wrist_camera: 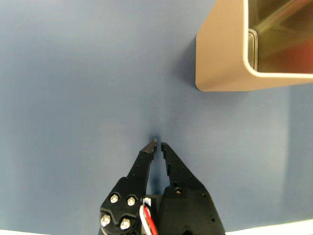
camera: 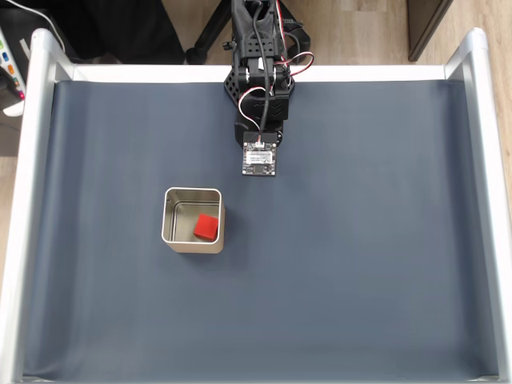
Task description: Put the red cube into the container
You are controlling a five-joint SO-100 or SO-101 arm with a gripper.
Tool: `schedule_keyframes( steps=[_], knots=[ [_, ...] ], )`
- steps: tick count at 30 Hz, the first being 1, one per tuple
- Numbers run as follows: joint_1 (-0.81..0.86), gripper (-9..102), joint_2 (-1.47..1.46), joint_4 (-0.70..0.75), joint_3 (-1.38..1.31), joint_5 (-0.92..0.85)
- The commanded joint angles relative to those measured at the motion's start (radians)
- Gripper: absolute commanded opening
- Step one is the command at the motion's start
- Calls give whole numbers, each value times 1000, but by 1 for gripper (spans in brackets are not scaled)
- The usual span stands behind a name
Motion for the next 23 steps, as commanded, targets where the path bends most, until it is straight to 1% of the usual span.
schedule_keyframes(
  steps=[1, 23],
  knots=[
    [6, 1, -6, 6, -5, -8],
    [6, 1, -6, 6, -5, -8]
  ],
)
